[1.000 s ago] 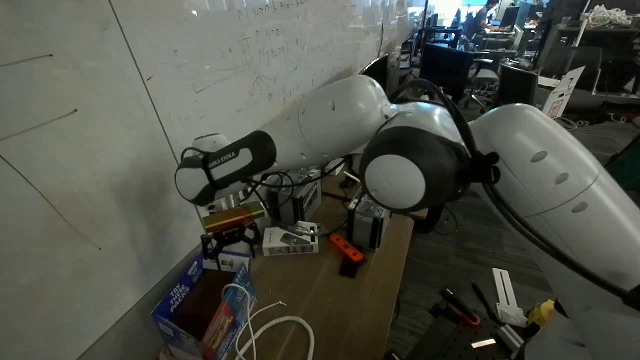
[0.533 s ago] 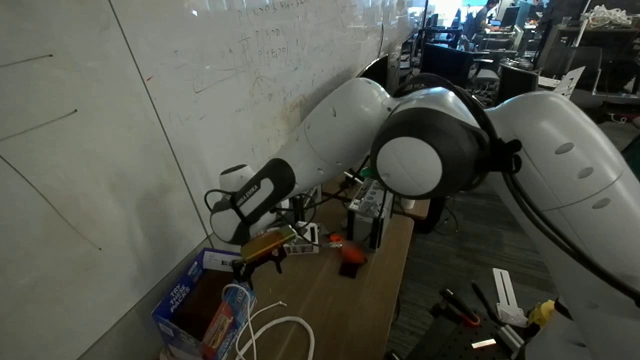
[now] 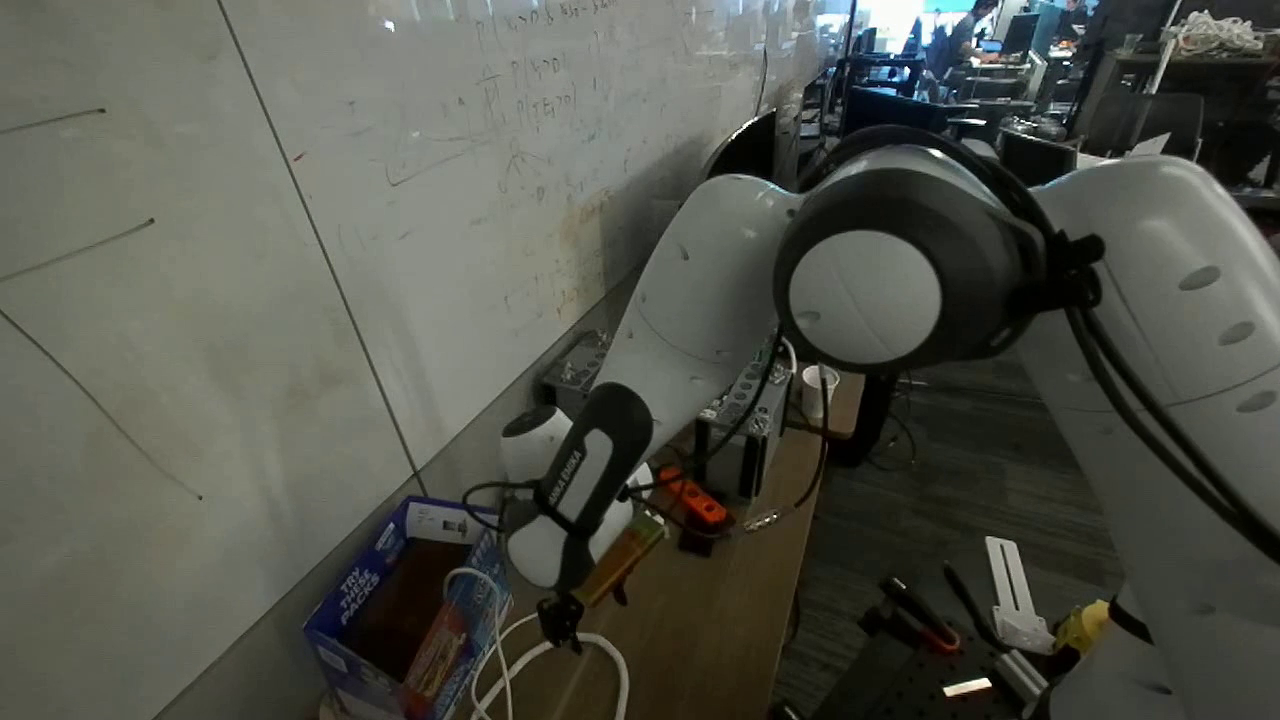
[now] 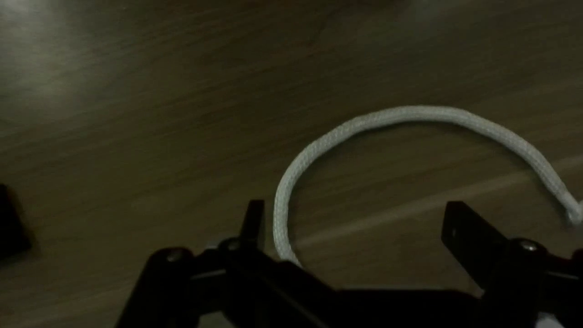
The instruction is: Put the ropes inside the box
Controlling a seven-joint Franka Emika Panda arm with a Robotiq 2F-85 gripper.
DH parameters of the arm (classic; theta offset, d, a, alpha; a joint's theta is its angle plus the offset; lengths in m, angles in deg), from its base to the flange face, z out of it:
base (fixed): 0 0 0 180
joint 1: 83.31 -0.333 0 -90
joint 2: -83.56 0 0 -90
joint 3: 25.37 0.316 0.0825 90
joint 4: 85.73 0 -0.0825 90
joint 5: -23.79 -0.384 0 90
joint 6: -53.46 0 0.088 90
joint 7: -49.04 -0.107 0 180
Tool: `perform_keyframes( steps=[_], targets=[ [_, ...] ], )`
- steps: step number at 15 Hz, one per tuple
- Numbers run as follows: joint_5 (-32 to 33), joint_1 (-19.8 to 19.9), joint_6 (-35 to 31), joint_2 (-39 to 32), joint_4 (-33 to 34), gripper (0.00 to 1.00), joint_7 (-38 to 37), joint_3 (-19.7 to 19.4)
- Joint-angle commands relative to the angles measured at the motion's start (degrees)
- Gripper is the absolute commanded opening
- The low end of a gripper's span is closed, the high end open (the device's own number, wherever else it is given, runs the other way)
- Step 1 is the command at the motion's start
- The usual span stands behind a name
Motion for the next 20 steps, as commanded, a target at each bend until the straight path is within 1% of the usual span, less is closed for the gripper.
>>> perform_keyframes(
  steps=[1, 5, 7, 10, 13, 15, 20],
  targets=[
    [3.1, -0.3, -2.5, 3.5, -6.5, 1.0, 2.8, 0.6],
    [4.2, -1.9, -6.3, 0.6, -2.4, 1.0, -0.6, -0.6],
    [4.3, -2.9, -9.5, -0.9, -0.3, 1.0, -2.3, -1.3],
    [2.9, -4.0, -14.5, -3.5, 2.8, 1.0, -4.4, -1.3],
    [1.2, -4.3, -17.6, -6.4, 5.4, 1.0, -5.2, 0.1],
    [0.0, -4.3, -17.8, -8.8, 7.1, 1.0, -5.2, 1.3],
    [-3.1, -3.8, -18.0, -12.3, 9.0, 1.0, -4.1, 4.6]
  ],
)
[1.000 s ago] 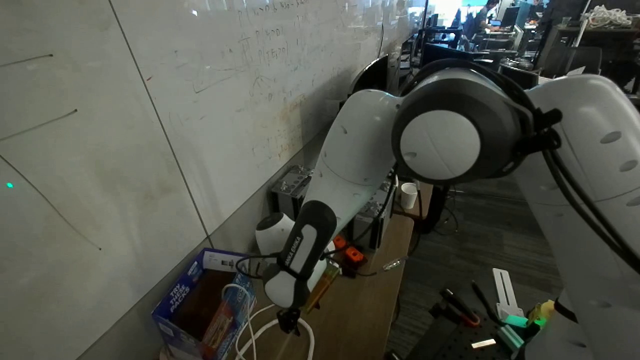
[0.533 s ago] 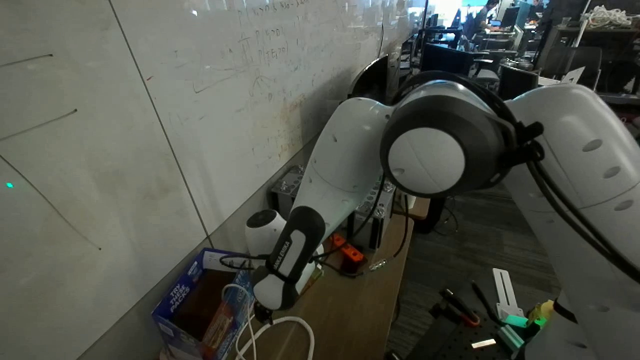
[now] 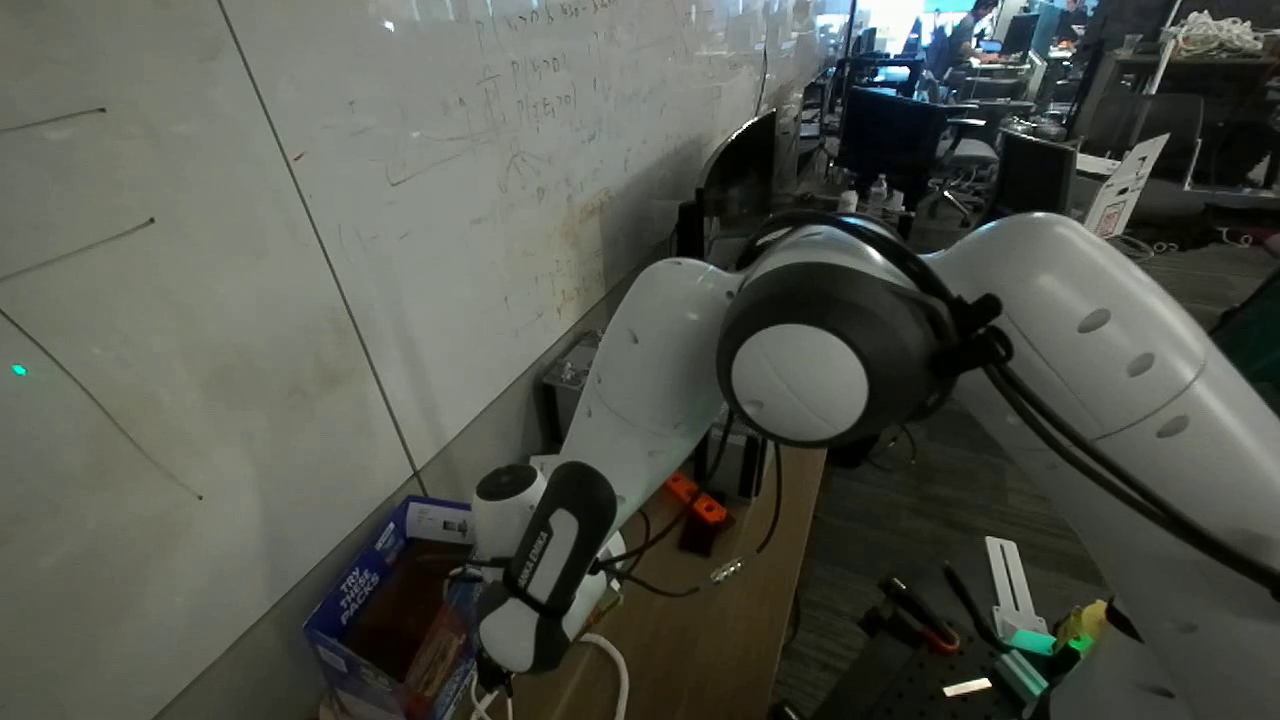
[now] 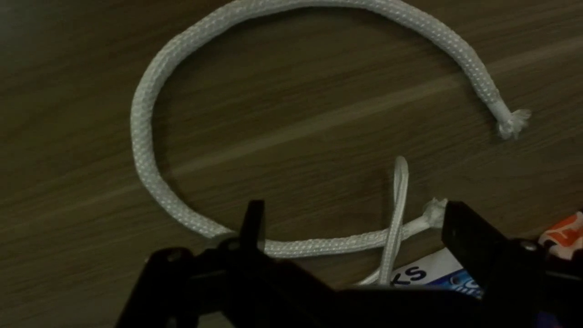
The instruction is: Put the ropes inside the box
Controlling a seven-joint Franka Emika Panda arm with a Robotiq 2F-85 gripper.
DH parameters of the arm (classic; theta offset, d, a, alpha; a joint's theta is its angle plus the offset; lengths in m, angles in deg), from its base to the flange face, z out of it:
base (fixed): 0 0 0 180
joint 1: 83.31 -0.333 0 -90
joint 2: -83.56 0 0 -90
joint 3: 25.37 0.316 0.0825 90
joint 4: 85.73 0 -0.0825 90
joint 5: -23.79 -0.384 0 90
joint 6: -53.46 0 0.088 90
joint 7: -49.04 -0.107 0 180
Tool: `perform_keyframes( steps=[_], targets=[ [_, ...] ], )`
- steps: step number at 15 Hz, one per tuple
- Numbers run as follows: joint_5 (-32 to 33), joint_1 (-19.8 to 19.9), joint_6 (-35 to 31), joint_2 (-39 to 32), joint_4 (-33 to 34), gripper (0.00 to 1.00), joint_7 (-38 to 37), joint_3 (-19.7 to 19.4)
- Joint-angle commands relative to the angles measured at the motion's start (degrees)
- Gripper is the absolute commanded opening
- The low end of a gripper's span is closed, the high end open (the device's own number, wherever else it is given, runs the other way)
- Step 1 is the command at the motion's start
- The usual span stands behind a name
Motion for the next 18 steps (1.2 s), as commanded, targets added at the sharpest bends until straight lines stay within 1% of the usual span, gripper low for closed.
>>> perform_keyframes(
  steps=[1, 5, 18],
  targets=[
    [-2.4, 0.1, -1.3, -2.8, 2.7, 1.0, 0.6, 2.0],
    [-2.6, -0.7, -2.5, -5.5, 5.1, 1.0, 0.5, 2.0],
    [-3.4, -0.3, -2.1, -13.4, 13.1, 1.0, 0.9, 2.6]
  ],
)
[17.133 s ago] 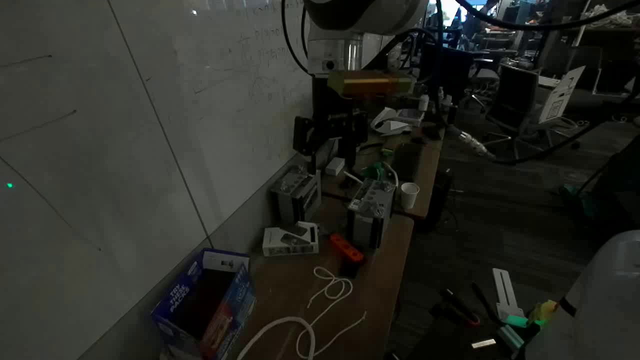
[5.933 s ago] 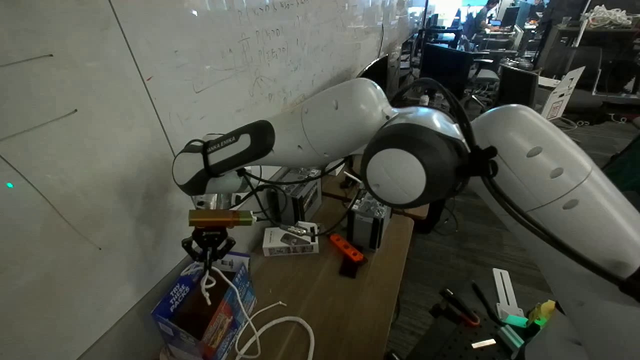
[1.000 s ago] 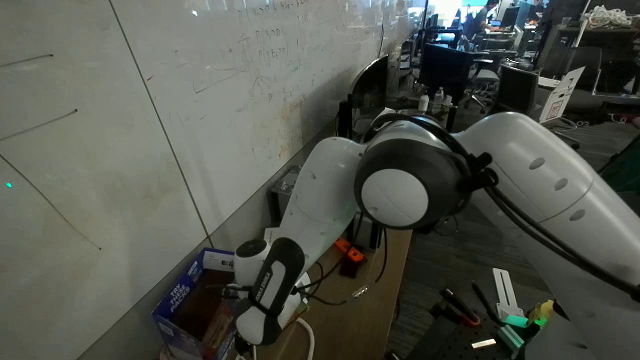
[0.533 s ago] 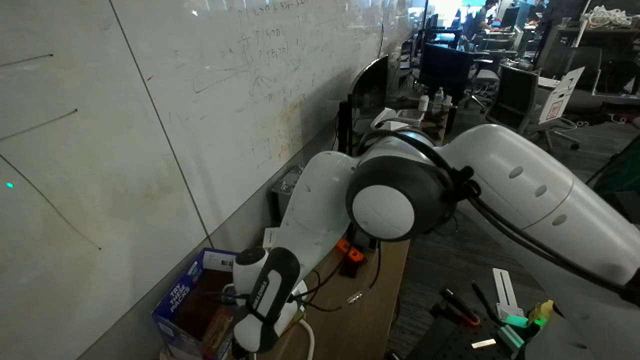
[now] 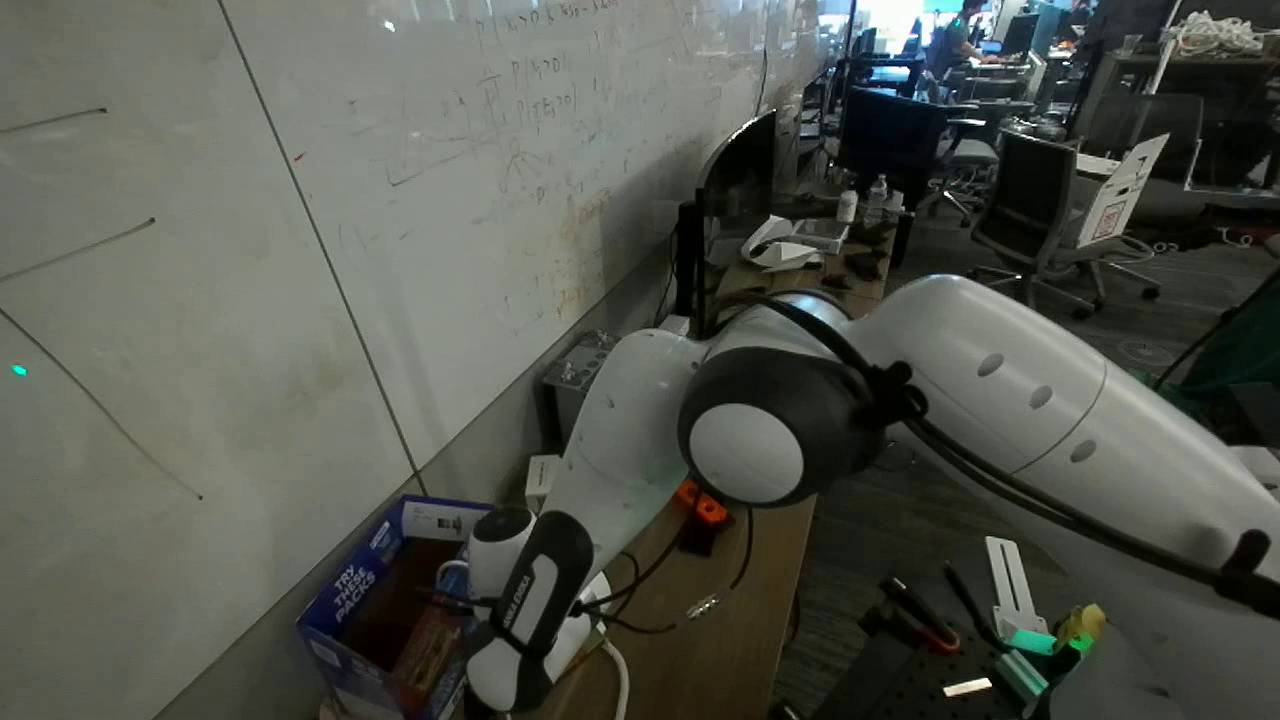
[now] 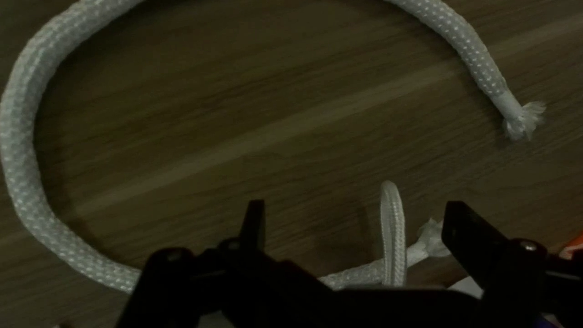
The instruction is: Put the ropes inside the box
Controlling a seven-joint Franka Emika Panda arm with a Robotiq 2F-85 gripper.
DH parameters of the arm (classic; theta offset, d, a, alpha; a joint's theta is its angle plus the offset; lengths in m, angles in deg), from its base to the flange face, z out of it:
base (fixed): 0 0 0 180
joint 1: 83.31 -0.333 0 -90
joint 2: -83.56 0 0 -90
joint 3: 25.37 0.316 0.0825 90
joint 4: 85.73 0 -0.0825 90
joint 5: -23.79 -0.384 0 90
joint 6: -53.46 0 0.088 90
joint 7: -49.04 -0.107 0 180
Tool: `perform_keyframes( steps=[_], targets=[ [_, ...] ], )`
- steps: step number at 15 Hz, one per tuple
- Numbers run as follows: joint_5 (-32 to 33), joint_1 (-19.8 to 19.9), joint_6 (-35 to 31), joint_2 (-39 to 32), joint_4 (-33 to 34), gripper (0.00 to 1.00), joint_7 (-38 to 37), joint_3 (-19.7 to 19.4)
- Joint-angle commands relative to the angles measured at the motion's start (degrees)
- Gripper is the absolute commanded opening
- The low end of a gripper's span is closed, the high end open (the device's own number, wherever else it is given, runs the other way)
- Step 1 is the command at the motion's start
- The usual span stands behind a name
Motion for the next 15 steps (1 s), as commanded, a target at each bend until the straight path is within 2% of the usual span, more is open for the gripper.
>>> perform_keyframes(
  steps=[1, 15],
  targets=[
    [-1.3, -0.2, 0.0, -2.3, 3.7, 1.0, 0.8, 0.5],
    [-0.9, -1.6, 2.2, -4.7, 7.0, 1.0, -0.1, -0.8]
  ],
)
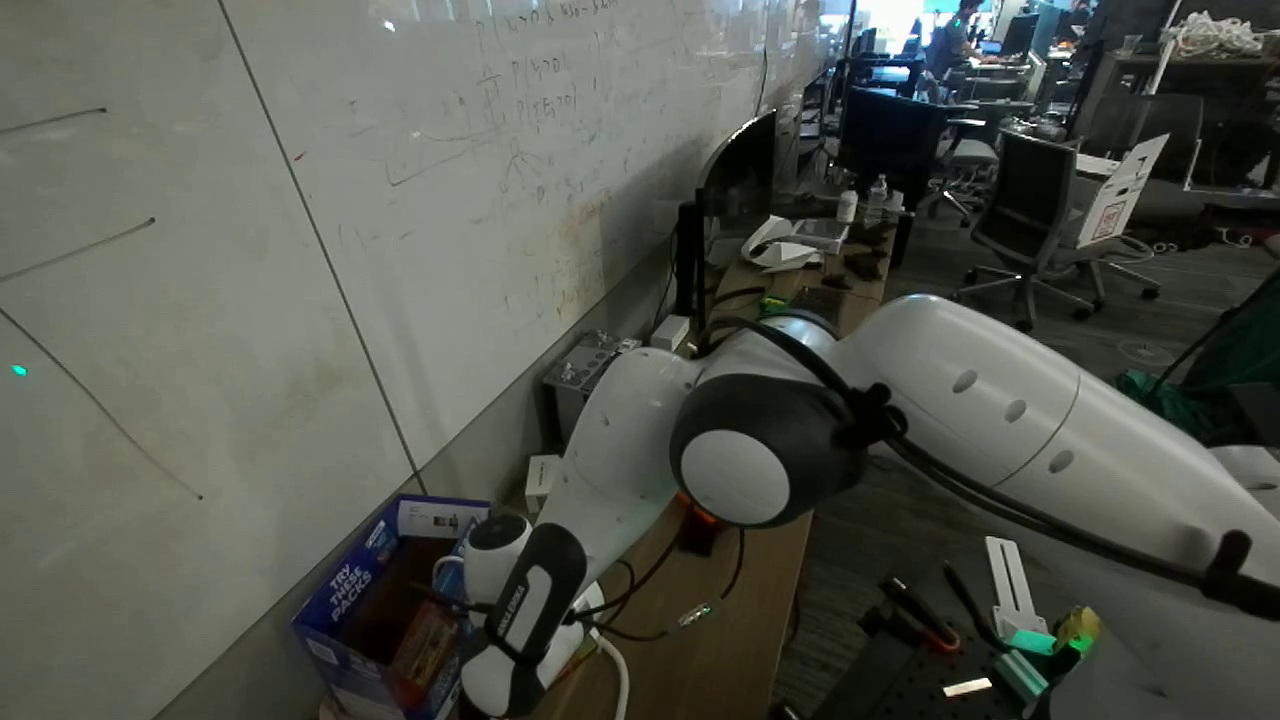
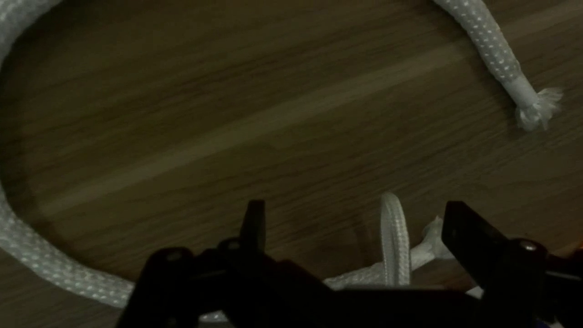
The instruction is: Put the ropes inside the box
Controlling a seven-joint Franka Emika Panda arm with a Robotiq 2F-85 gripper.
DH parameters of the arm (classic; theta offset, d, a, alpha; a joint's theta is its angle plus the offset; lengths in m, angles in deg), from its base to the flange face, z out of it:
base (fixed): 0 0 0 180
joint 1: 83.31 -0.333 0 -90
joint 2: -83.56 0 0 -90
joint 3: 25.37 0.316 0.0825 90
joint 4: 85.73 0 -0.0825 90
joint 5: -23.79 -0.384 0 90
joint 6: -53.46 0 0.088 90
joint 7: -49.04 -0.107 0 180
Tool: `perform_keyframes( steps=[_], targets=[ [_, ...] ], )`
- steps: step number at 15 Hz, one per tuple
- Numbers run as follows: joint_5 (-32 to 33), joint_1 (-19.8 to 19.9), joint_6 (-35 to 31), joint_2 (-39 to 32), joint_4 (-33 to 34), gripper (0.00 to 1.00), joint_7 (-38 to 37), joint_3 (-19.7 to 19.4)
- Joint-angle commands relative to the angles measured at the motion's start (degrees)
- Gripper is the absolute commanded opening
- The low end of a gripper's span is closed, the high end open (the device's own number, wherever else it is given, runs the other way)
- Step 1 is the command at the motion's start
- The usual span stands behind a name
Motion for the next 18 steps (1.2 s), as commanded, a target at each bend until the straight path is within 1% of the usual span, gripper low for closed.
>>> perform_keyframes(
  steps=[1, 5, 6, 7, 11, 12, 13, 15, 16, 18],
  targets=[
    [-0.8, -1.2, 1.6, -1.2, 2.6, 1.0, -0.1, -0.8],
    [-0.8, -1.3, 2.0, -1.8, 3.4, 1.0, -0.3, -1.0],
    [-0.8, -1.3, 1.9, -1.8, 3.5, 0.8, -0.3, -1.1],
    [-0.7, -1.4, 1.9, -1.8, 3.6, 0.74, -0.3, -1.1],
    [-0.6, -1.8, 2.0, -1.7, 4.0, 0.42, -0.6, -1.7],
    [-0.5, -1.9, 2.1, -1.7, 4.1, 0.36, -0.6, -1.9],
    [-0.5, -2.1, 2.2, -1.7, 4.2, 0.27, -0.7, -2.0],
    [-0.5, -2.3, 2.7, -1.7, 4.4, 0.13, -0.9, -2.4],
    [-0.4, -2.5, 3.0, -1.6, 4.5, 0.08, -1.1, -2.6],
    [-0.3, -3.1, 4.4, -1.3, 4.6, 0.03, -1.6, -3.2]
  ],
)
